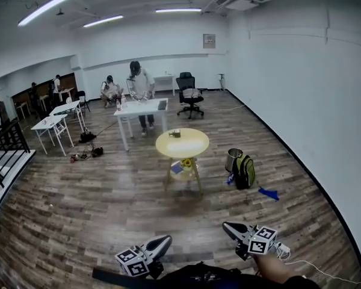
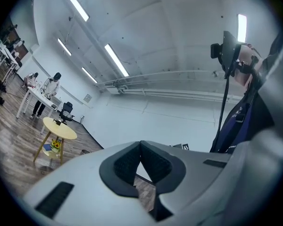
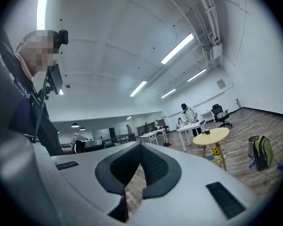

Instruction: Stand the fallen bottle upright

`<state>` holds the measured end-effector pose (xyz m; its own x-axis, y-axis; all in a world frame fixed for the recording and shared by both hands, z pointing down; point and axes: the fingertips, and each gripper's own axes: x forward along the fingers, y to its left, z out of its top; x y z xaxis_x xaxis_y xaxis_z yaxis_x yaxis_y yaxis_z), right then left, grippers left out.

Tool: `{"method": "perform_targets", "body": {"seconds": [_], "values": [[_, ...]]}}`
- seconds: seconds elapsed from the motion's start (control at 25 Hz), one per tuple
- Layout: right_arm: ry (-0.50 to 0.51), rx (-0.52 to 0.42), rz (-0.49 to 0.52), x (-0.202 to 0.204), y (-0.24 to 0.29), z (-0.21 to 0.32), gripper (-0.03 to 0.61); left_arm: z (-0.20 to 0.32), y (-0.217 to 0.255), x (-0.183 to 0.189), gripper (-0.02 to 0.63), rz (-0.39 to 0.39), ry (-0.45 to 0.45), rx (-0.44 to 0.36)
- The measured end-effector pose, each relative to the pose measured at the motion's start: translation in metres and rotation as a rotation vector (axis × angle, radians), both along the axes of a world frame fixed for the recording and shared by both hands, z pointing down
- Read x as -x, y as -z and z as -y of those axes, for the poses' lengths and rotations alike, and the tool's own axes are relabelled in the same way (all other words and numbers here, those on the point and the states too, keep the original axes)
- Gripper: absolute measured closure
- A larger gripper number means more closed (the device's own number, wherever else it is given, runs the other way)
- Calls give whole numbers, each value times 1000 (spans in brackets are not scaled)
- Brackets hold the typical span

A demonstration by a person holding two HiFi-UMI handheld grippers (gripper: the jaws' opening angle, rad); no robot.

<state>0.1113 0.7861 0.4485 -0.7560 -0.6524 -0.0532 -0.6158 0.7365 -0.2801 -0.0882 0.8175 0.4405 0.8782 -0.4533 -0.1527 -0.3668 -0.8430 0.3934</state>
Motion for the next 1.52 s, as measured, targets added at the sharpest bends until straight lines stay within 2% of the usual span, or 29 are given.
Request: {"method": "perform_targets", "body": {"seconds": [0.2,0.4,0.56,0.72,1.0,1.28,1.52], "values": [[-37,11,-8,55,-1,43,589,49,-16,63,611,7,-20,1],[-62,14,-25,88,-5,91,591,97,-16,102,611,13,-8,39],[-55,21,-47,101,-5,130,589,141,-22,122,611,15,22,45],[-42,12,-45,98,-3,168,591,179,-25,125,611,29,58,41],[19,4,-16,44,1,241,591,237,-12,78,611,59,144,15],[90,-19,-13,-45,15,307,589,290,-1,-18,611,41,207,16],[105,-30,-17,-108,20,340,589,317,5,-89,611,38,204,20]]}}
